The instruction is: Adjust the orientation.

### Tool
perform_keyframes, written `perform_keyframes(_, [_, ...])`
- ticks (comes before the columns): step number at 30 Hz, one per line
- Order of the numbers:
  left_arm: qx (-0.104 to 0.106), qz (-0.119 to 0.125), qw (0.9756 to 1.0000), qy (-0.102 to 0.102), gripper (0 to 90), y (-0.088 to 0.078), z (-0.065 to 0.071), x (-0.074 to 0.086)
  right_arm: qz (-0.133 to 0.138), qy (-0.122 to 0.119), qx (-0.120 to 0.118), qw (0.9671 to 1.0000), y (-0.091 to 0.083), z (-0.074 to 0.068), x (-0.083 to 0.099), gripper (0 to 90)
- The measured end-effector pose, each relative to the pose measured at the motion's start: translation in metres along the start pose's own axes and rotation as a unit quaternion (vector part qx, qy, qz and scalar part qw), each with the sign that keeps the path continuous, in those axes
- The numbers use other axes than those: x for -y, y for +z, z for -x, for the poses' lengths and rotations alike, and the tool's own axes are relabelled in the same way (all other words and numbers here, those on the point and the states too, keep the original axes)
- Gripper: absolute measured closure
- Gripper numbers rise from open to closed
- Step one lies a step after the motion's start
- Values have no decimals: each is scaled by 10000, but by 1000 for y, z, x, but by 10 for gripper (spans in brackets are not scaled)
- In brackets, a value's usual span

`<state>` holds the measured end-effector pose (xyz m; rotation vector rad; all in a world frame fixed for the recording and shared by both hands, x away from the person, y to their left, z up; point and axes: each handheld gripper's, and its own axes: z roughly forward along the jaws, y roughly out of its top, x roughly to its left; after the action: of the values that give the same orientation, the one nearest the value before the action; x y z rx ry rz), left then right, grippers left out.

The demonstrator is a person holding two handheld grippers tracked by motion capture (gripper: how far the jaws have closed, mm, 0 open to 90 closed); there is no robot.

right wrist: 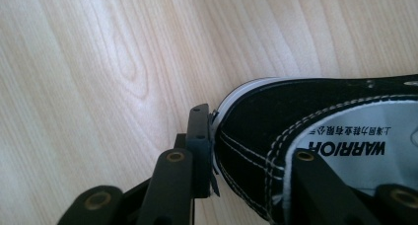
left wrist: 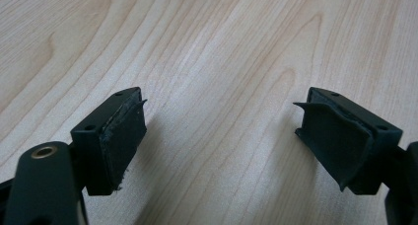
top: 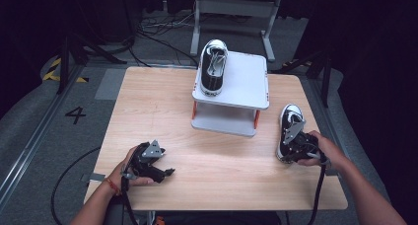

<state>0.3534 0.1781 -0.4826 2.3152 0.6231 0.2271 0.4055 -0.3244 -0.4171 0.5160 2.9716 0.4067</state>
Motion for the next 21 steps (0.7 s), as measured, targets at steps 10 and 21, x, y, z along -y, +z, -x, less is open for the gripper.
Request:
perform_keyframes(10, [6, 0, 10000, 0, 175, 0, 0, 0, 145, -53, -27, 9999, -11, 1, -3, 747])
perform_keyframes(21, [7, 0, 10000, 0, 175, 0, 0, 0, 219, -115, 53, 9997, -26, -1, -8, 743])
